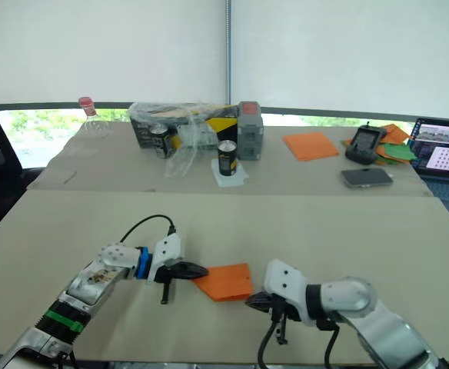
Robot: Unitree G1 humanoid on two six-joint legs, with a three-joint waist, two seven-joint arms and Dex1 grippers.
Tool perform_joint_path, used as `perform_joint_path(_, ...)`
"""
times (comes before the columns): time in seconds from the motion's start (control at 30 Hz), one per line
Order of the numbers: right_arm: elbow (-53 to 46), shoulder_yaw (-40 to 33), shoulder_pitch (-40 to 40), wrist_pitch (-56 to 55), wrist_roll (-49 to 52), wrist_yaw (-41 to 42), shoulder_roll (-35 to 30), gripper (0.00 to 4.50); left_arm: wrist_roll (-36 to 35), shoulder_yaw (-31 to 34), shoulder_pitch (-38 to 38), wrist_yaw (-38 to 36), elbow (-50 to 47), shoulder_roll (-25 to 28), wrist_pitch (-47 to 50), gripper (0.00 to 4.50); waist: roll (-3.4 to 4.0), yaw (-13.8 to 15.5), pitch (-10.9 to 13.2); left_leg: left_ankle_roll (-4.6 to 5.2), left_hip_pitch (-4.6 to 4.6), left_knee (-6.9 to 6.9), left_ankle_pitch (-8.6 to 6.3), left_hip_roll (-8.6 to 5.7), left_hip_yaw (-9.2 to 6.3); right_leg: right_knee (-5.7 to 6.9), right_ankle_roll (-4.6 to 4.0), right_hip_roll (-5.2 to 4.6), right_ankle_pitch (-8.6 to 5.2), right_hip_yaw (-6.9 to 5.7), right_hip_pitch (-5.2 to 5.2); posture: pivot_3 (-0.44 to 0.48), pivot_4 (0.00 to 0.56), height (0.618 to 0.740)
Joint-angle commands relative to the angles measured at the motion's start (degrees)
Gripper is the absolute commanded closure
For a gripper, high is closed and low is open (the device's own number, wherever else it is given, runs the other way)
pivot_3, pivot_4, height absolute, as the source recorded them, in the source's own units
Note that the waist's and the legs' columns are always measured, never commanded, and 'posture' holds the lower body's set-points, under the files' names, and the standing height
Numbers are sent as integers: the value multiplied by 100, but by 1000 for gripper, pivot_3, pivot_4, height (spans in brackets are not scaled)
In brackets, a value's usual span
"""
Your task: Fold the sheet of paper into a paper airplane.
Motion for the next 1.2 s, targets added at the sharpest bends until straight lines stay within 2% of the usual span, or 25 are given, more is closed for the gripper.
perform_joint_path(0.03,64,141,-57,-422,-270,-58,34,4486,327,-158,149,-10,223,125,19,4500,0,-3,0,0,1,0,0,0,0,0,0,0,0,0,1,0,150,740)
perform_joint_path(0.1,95,131,-79,-611,-364,-92,57,4486,317,-155,163,-22,212,136,6,4500,0,-4,0,1,6,0,-1,0,-1,0,2,1,-1,-1,6,0,150,740)
perform_joint_path(0.17,-42,-206,-85,-480,41,-68,146,4486,257,-137,190,-79,177,138,-27,4500,0,-5,0,3,10,-1,-2,0,-1,-1,3,1,-2,-1,10,0,150,740)
perform_joint_path(0.27,-296,-563,64,-441,427,236,-77,3703,216,-167,176,-262,182,153,-174,4500,1,-3,0,4,13,-2,-3,0,-2,-1,5,1,-3,0,15,0,150,740)
perform_joint_path(0.5,586,-189,117,-3021,-1471,-65,-369,1255,319,-218,-110,-412,518,72,-406,4500,1,-5,0,17,44,-3,-11,0,4,-19,14,0,-9,-3,52,0,150,740)
perform_joint_path(0.7,1375,155,-52,-4250,-2391,-505,-78,1255,308,-189,-190,-474,523,47,-404,4500,1,2,0,17,46,-3,-11,0,5,-16,14,0,-9,0,52,0,150,740)
perform_joint_path(0.87,1685,181,-129,-4546,-2610,-675,112,1255,315,-131,-218,-514,562,111,-445,4500,1,-4,0,18,46,-4,-11,-1,4,-16,14,0,-9,2,52,0,150,740)
perform_joint_path(1.1,1687,142,-242,-4509,-2467,-505,166,1255,319,-104,-274,-544,600,110,-464,4500,1,-5,0,19,47,-4,-12,-1,3,-15,14,1,-9,1,52,0,150,740)
perform_joint_path(1.2,1592,132,-209,-4455,-2429,-483,177,2033,321,-94,-295,-546,630,107,-476,4500,1,-5,0,19,47,-4,-12,-1,3,-15,14,1,-9,2,52,0,150,740)
